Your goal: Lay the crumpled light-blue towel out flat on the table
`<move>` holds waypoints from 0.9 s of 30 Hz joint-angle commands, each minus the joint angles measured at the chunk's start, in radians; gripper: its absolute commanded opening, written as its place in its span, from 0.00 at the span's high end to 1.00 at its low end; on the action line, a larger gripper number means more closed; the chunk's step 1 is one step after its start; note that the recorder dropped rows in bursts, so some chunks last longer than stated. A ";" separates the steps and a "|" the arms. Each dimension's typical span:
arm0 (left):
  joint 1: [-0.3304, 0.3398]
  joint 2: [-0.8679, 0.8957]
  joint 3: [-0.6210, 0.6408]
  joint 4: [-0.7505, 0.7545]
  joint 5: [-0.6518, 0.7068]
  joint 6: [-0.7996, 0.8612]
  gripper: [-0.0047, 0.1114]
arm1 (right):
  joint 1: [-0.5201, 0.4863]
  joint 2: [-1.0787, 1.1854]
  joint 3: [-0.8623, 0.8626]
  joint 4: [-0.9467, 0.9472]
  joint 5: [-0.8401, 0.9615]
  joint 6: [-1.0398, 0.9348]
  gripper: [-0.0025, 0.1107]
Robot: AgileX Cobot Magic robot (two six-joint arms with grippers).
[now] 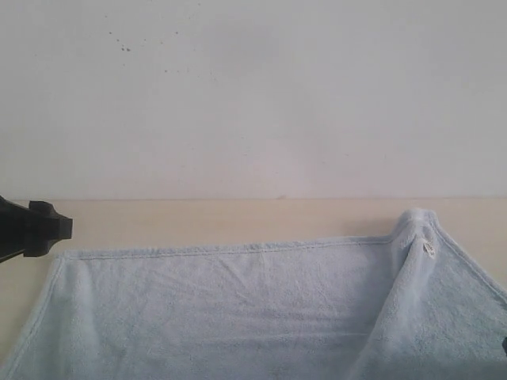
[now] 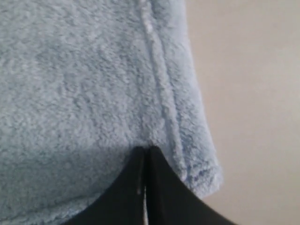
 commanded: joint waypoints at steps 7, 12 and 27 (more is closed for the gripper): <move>0.001 -0.007 0.005 0.004 0.009 -0.005 0.43 | -0.227 -0.186 0.196 -0.018 -0.019 0.146 0.98; 0.001 -0.007 0.005 0.004 -0.028 0.007 0.43 | -0.161 -0.327 0.194 0.001 -0.121 0.135 0.98; 0.001 -0.044 -0.002 0.059 -0.143 0.003 0.43 | 0.047 -0.385 -0.068 0.001 -0.130 0.054 0.98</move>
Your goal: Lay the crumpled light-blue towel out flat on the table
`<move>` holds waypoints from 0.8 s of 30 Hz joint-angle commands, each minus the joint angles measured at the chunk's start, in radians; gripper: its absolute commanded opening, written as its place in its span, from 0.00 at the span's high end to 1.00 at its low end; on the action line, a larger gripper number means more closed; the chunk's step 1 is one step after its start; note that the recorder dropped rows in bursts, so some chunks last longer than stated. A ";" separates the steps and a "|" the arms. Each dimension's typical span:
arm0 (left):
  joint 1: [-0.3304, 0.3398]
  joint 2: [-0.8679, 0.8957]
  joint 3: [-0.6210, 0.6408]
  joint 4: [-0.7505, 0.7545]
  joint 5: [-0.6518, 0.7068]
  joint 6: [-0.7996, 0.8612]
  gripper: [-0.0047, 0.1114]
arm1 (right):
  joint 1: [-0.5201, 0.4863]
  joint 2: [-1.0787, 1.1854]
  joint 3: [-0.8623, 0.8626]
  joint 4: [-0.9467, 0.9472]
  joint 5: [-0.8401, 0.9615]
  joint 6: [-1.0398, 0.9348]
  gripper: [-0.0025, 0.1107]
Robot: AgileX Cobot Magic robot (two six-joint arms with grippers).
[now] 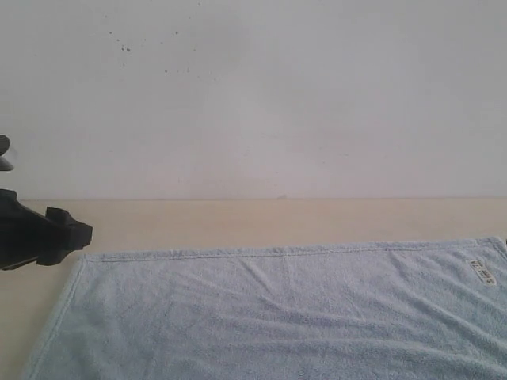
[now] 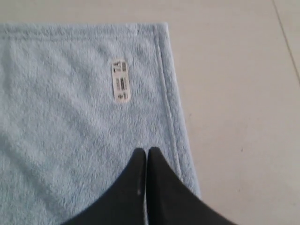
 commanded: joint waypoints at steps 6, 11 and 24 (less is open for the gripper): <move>0.001 -0.184 -0.031 0.011 -0.009 -0.004 0.43 | 0.013 -0.116 -0.077 0.092 -0.124 -0.001 0.98; 0.001 -0.297 -0.027 0.009 0.013 -0.004 0.43 | 0.044 -0.231 -0.051 0.103 -0.261 -0.001 0.98; 0.001 -0.564 0.132 0.009 0.006 -0.013 0.43 | 0.207 -0.643 0.019 0.103 -0.249 -0.007 0.98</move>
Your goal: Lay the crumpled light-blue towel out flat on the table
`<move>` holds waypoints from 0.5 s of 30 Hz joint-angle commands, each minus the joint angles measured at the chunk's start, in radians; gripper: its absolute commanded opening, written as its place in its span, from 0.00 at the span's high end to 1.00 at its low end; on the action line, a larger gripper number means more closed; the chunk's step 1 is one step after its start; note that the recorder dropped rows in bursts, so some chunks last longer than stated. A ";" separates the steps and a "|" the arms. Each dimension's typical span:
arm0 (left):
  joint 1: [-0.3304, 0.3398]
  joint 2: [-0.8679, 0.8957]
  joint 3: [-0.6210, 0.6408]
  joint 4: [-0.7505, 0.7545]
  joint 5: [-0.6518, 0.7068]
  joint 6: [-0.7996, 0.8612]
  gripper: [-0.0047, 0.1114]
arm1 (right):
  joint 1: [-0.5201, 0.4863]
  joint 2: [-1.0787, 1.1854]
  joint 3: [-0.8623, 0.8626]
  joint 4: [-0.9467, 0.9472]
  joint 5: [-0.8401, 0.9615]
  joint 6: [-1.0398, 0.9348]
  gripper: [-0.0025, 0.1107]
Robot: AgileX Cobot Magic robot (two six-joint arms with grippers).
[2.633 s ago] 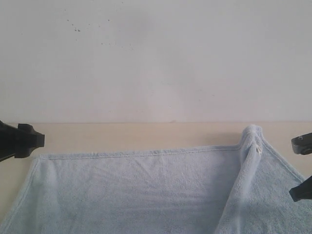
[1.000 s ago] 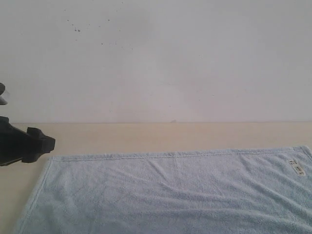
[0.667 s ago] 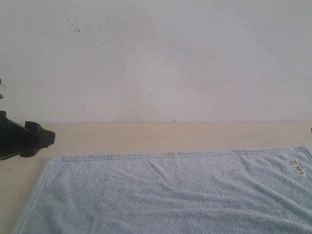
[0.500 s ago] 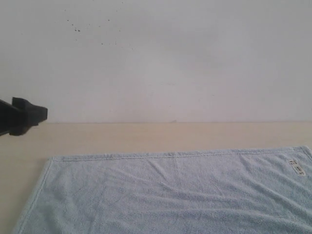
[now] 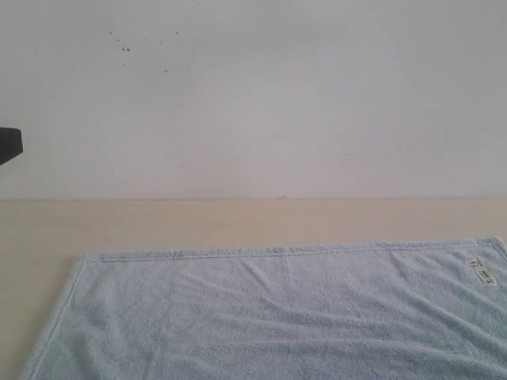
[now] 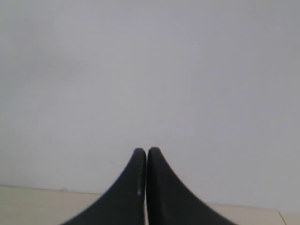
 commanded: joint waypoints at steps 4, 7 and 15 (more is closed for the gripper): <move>0.001 -0.158 0.125 0.005 0.004 -0.013 0.43 | 0.046 -0.252 0.146 0.004 0.011 -0.002 0.98; 0.001 -0.218 0.167 0.005 0.004 -0.013 0.43 | 0.046 -0.334 0.218 0.015 0.044 0.011 0.98; 0.001 -0.331 0.241 0.005 -0.042 -0.013 0.43 | 0.046 -0.475 0.291 0.015 0.170 0.051 0.98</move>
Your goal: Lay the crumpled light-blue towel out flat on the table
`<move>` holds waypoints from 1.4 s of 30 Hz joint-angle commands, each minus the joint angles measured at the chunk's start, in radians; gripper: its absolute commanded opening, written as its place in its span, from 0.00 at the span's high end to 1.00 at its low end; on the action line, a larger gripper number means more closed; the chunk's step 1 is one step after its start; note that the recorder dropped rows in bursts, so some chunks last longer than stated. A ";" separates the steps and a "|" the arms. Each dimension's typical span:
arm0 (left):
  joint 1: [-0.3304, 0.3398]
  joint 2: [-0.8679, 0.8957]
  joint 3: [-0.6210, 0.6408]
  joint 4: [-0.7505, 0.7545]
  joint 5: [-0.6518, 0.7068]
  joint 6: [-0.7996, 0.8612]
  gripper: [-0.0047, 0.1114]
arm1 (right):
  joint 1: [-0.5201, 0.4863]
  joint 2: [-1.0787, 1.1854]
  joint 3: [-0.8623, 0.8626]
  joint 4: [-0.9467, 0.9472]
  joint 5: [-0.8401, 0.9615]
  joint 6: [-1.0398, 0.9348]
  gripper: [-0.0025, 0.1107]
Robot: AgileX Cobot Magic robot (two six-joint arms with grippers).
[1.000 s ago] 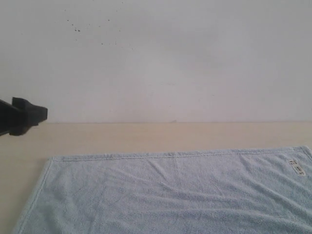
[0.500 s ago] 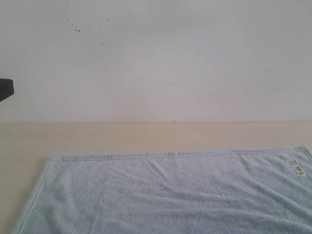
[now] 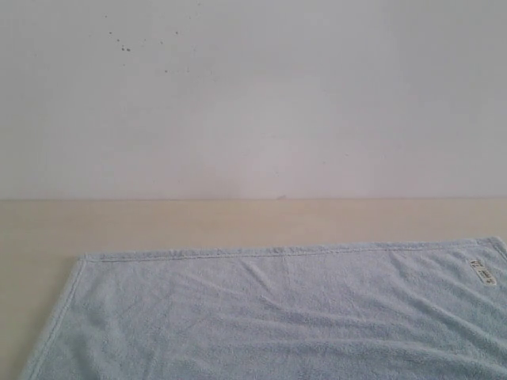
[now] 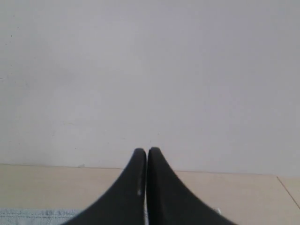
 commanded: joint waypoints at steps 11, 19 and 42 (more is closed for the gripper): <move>0.001 -0.050 0.031 0.005 -0.131 -0.013 0.43 | 0.001 -0.073 0.011 0.005 0.118 0.152 0.98; 0.001 -0.050 0.031 0.005 -0.131 -0.013 0.43 | 0.001 -0.073 0.011 0.005 0.080 0.152 0.98; 0.001 -0.050 0.031 0.005 -0.131 -0.013 0.43 | 0.001 -0.073 0.011 0.005 0.075 0.163 0.98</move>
